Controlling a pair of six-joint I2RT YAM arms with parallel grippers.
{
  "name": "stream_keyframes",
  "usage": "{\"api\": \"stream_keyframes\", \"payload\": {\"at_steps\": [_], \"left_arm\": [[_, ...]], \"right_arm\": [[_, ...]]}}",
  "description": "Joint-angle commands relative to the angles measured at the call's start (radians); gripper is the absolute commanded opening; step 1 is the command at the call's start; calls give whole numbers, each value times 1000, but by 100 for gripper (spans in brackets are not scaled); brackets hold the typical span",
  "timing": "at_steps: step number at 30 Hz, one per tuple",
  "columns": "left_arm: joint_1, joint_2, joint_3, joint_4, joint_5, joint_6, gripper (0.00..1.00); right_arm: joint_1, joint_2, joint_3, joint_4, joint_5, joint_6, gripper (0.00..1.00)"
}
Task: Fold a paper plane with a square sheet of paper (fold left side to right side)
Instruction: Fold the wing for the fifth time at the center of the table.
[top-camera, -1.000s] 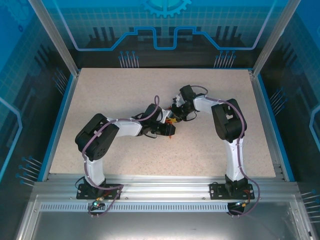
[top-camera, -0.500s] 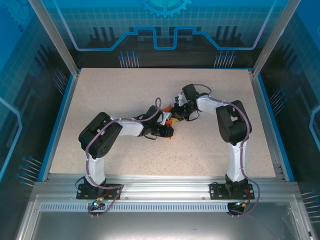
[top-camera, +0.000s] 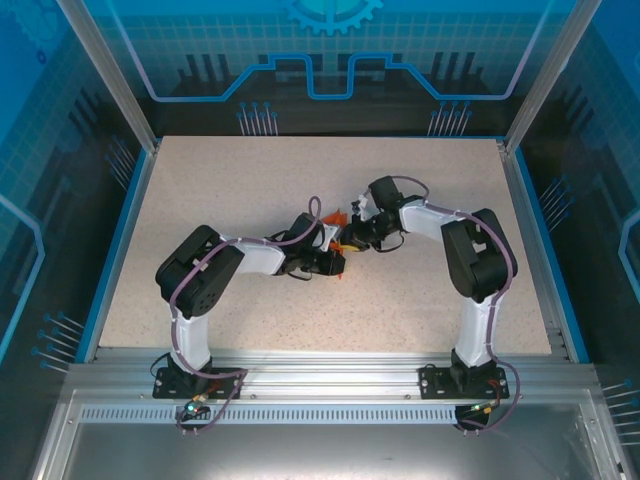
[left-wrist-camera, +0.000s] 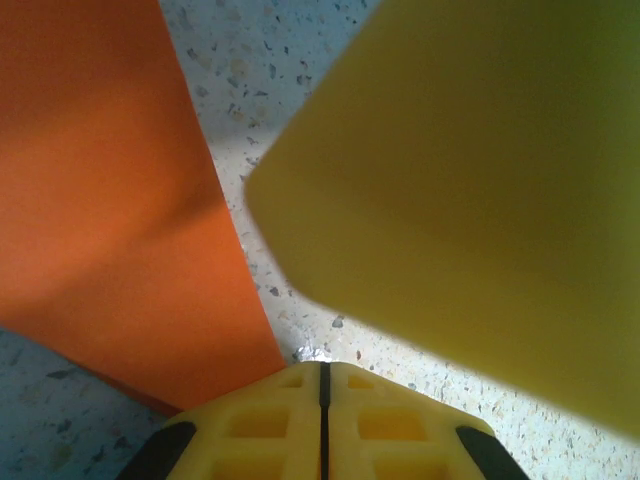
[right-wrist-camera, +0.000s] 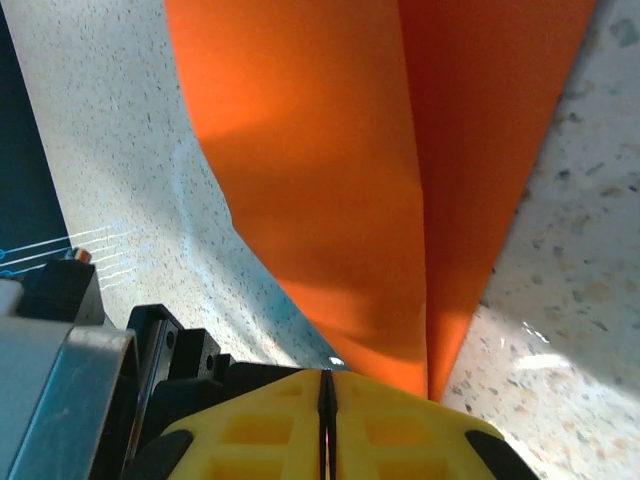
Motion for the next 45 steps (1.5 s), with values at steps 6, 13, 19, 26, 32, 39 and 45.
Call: {"api": "stream_keyframes", "payload": {"at_steps": [6,13,19,26,32,39,45], "left_arm": [[-11,2,-38,-75,-14,17,9],[-11,3,-41,-80,-20,17,8],[-12,11,-42,-81,-23,19,7],[-12,15,-44,-80,-24,20,6],[-13,14,-48,-77,-22,20,6],[-13,11,-53,-72,-19,20,5],[-12,9,-59,-68,-20,18,5]], "right_arm": [[18,109,89,-4,14,6,11],[4,165,156,-52,98,-29,12],[-19,196,195,-72,132,-61,12],[-44,225,253,-93,152,-95,12],[-56,277,329,-135,159,-116,12],[-74,311,403,-174,172,-132,13],[-84,364,489,-220,184,-145,13]]}}
